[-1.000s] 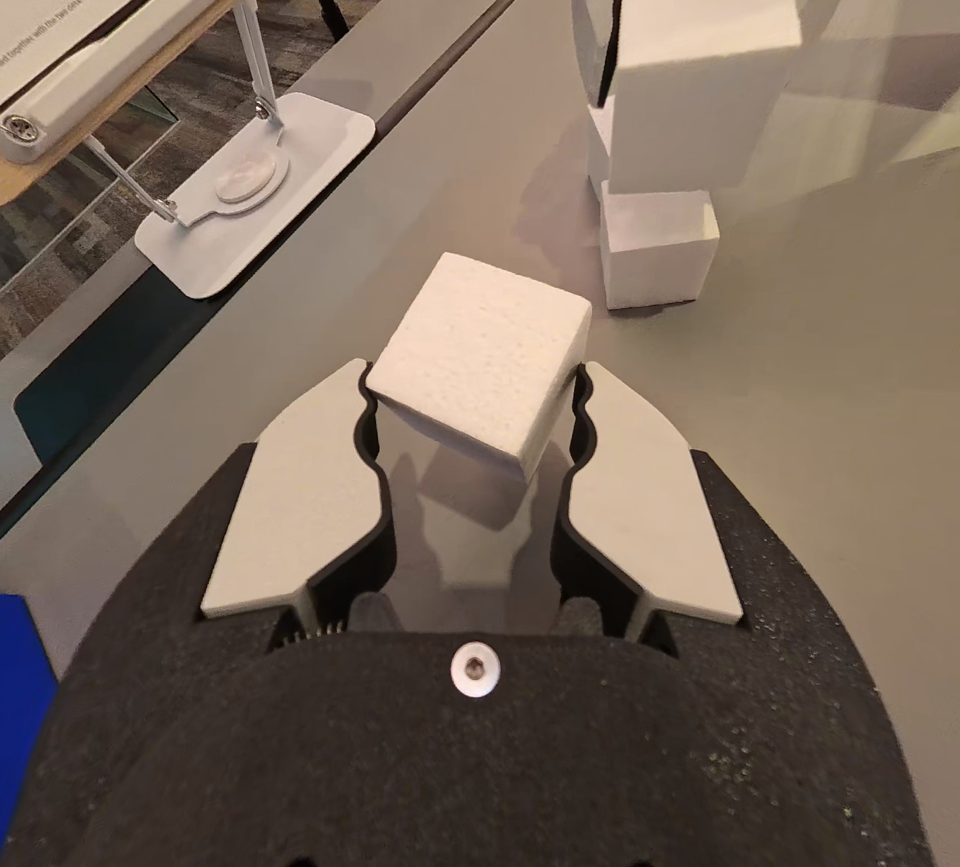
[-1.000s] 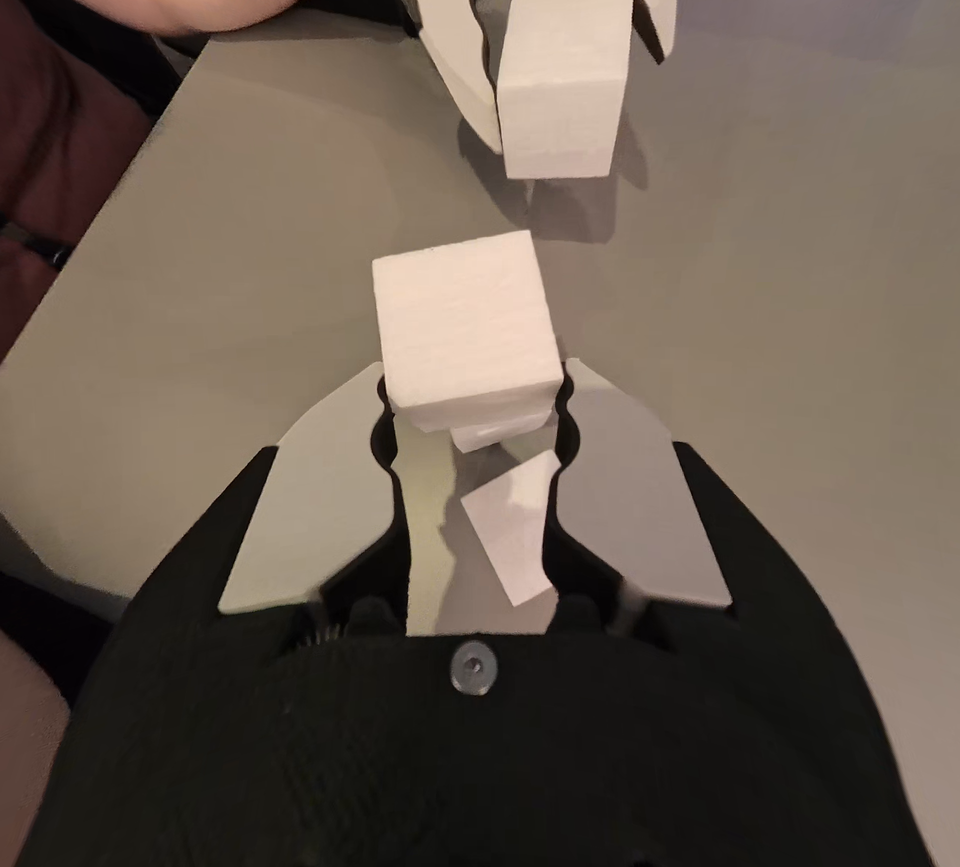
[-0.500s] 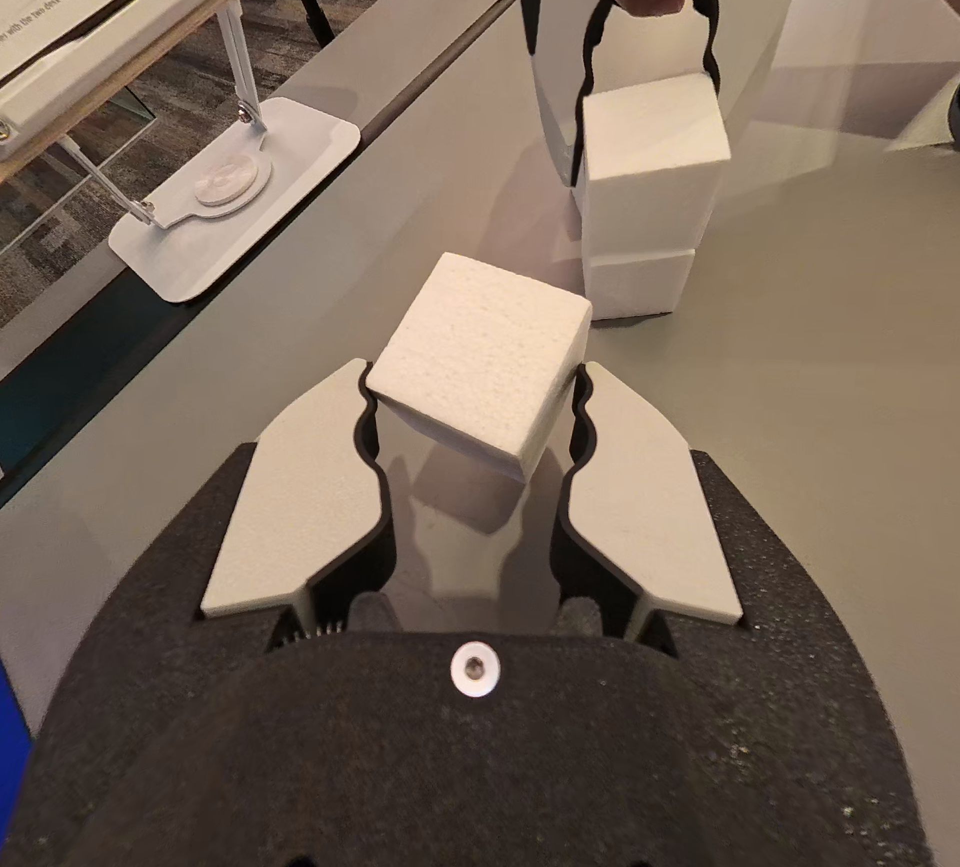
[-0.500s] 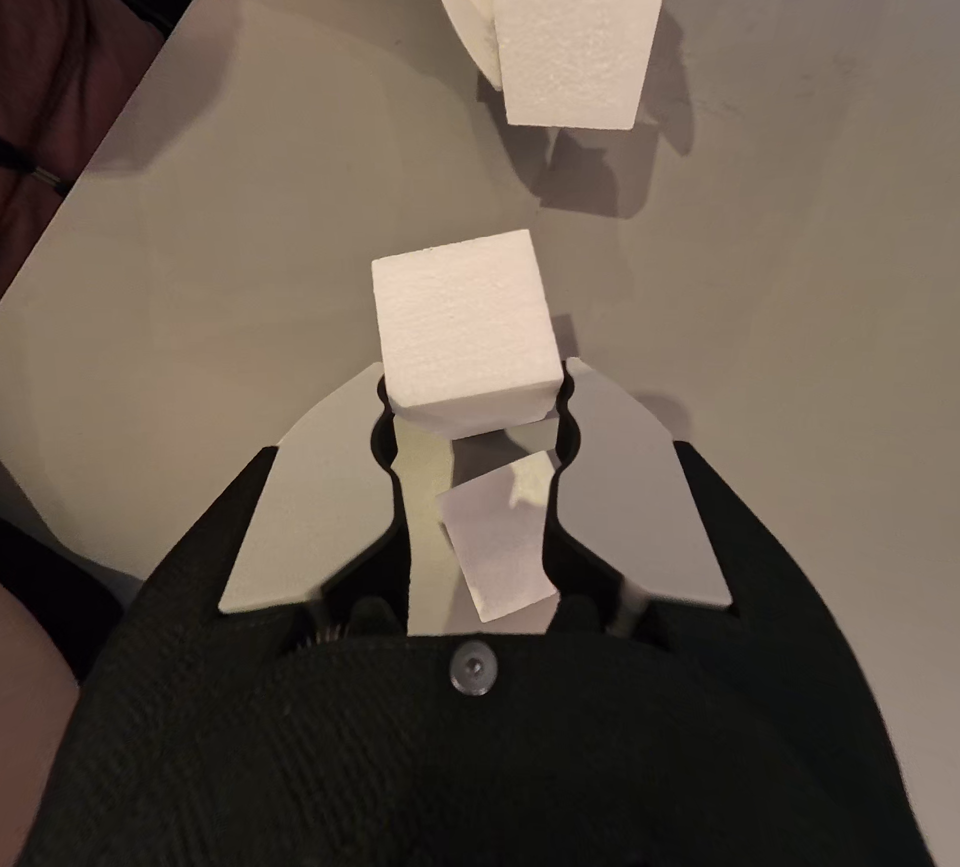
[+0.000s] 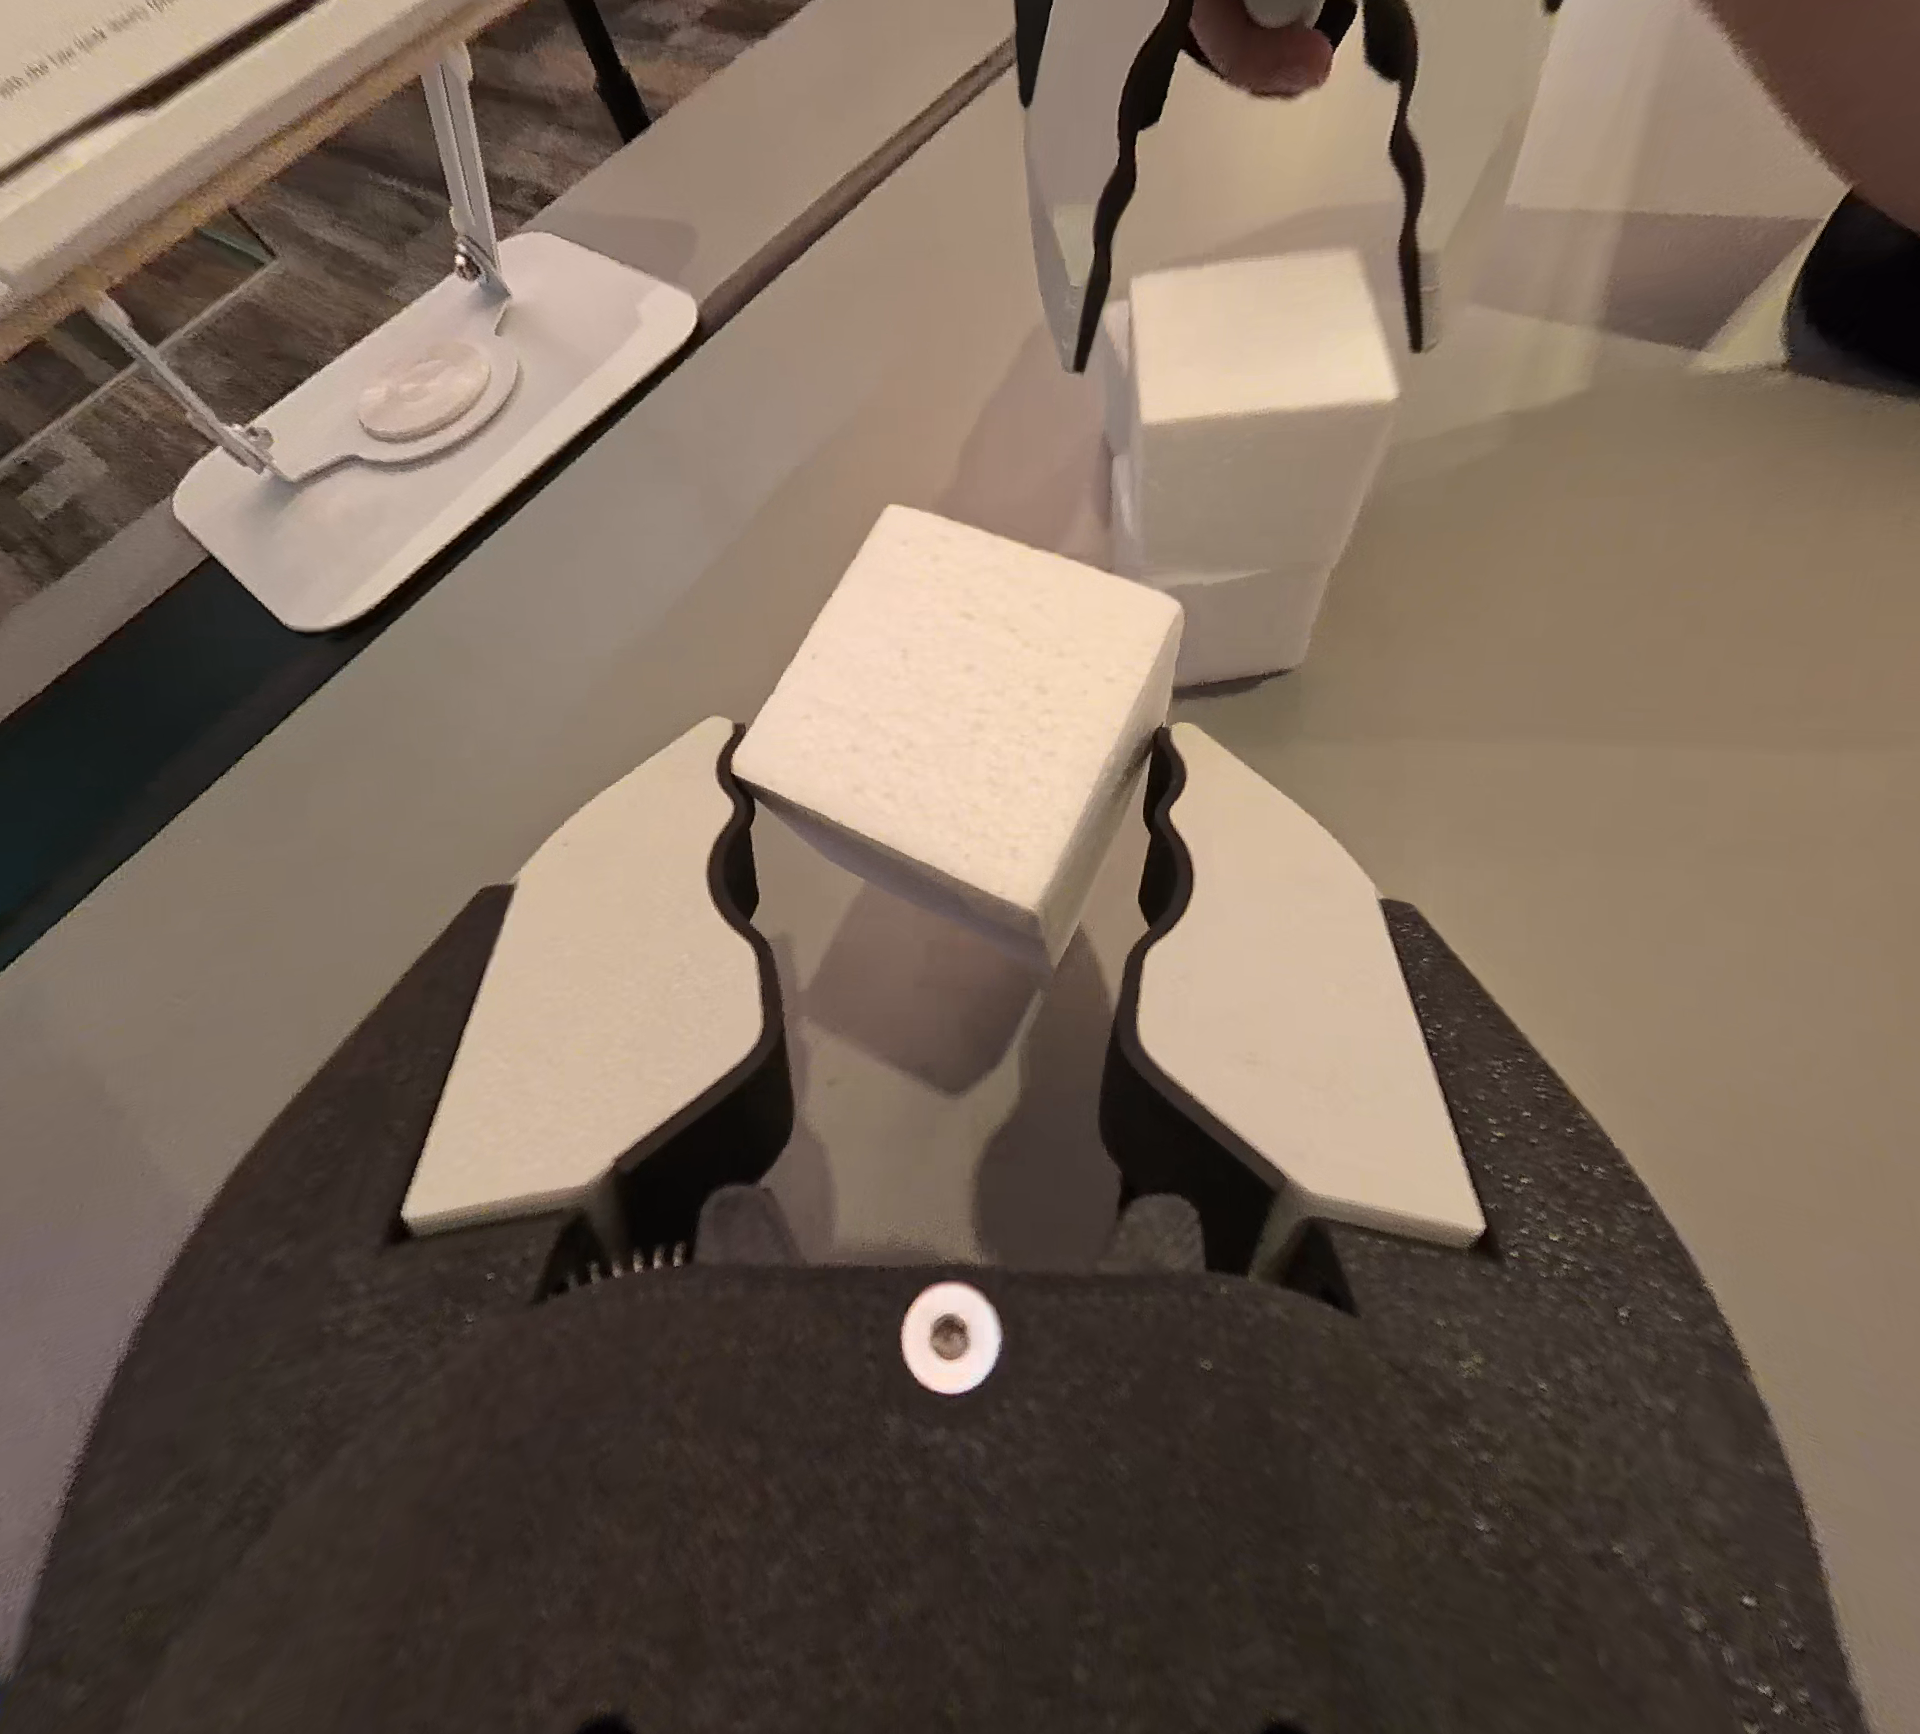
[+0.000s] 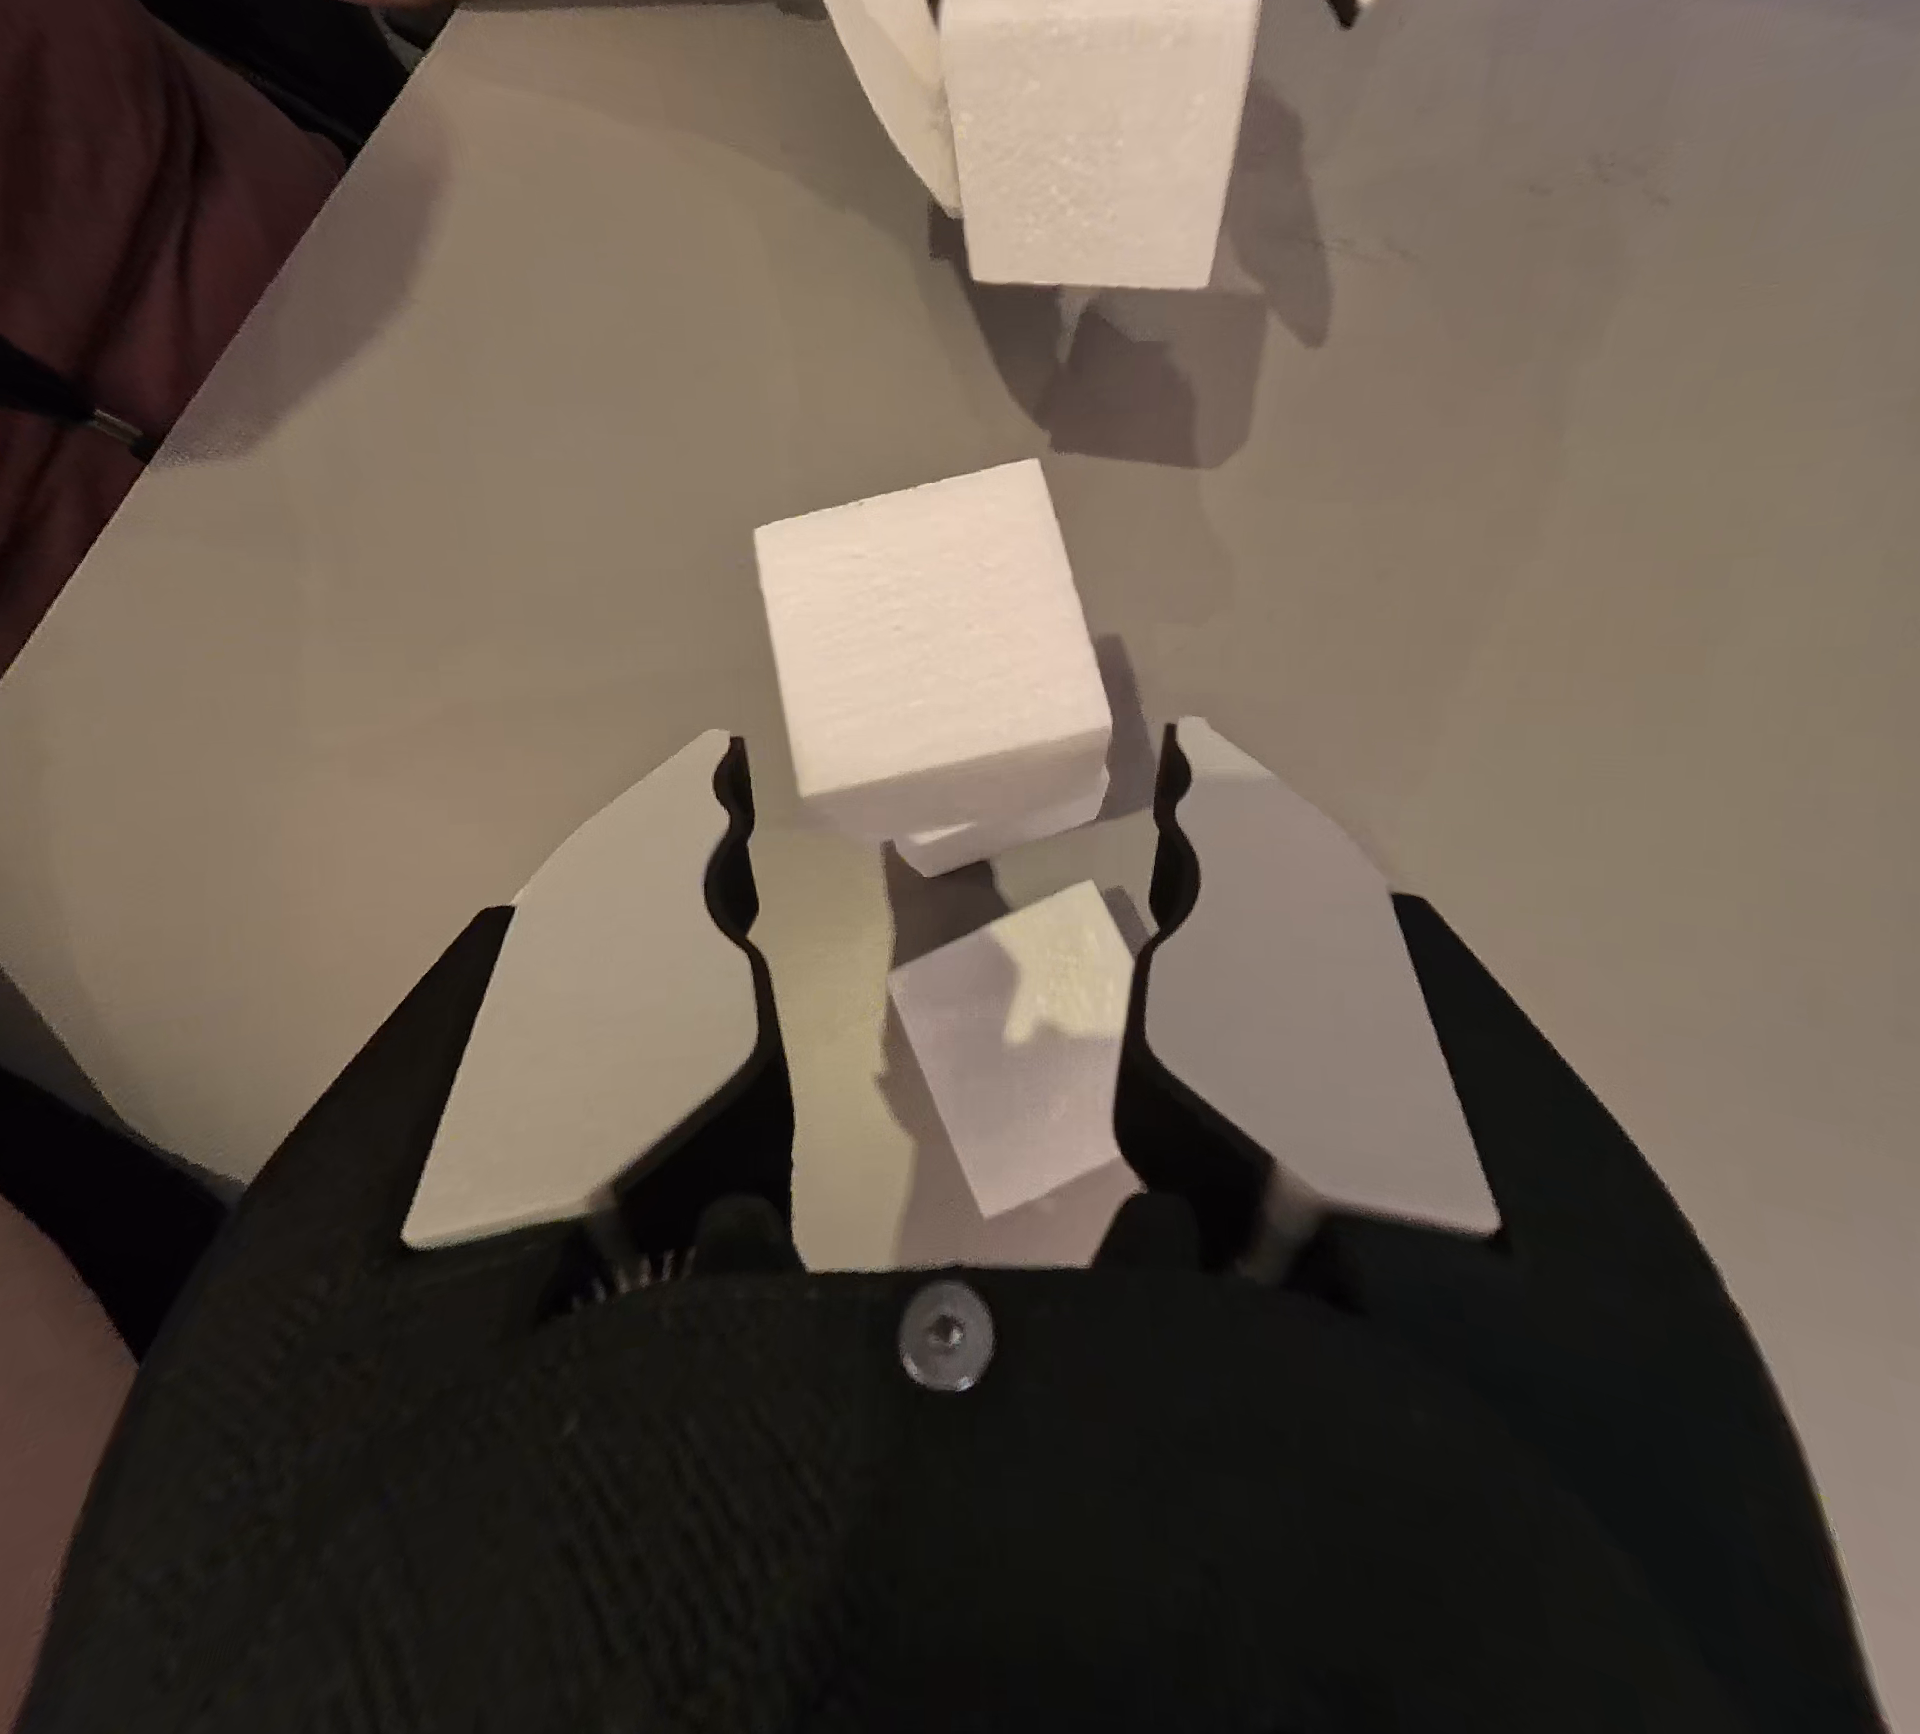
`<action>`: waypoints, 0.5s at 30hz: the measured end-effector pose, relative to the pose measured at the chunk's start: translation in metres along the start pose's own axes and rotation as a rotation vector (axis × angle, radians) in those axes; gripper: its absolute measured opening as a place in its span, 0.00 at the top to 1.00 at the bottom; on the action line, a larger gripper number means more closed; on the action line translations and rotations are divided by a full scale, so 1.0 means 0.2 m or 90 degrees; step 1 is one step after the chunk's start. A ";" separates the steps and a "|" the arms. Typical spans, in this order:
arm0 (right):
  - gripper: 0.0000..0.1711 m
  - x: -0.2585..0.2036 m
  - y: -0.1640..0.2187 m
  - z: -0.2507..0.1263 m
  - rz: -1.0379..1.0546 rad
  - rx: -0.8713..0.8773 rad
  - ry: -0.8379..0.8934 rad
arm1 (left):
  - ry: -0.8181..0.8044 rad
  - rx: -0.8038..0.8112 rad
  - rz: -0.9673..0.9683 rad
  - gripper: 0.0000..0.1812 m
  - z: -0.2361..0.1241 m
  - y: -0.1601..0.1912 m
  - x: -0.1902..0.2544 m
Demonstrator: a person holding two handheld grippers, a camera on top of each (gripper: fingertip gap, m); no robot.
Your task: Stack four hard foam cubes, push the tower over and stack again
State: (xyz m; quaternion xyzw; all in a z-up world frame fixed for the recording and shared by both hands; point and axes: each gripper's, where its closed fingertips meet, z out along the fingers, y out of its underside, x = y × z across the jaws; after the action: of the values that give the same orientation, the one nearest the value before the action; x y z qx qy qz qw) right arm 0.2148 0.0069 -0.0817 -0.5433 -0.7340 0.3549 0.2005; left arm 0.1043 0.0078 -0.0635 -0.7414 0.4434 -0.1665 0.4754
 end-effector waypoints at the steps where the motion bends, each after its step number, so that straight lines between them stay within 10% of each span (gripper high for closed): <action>1: 0.54 -0.01 0.00 -0.04 0.001 0.007 0.013 | 0.008 0.014 -0.012 0.60 -0.01 -0.03 0.02; 7: 0.53 -0.06 -0.08 -0.36 -0.004 0.114 0.117 | 0.010 0.100 -0.139 0.60 -0.03 -0.35 0.11; 15: 0.56 -0.11 -0.03 -0.62 0.000 0.134 0.234 | -0.018 -0.035 -0.231 0.60 0.22 -0.44 0.25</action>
State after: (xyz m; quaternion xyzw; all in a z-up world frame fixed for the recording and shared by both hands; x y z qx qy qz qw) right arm 0.3031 0.0239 0.0071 -0.5752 -0.6439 0.3244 0.3864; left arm 0.2049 0.0054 -0.0191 -0.8243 0.2998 -0.2267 0.4234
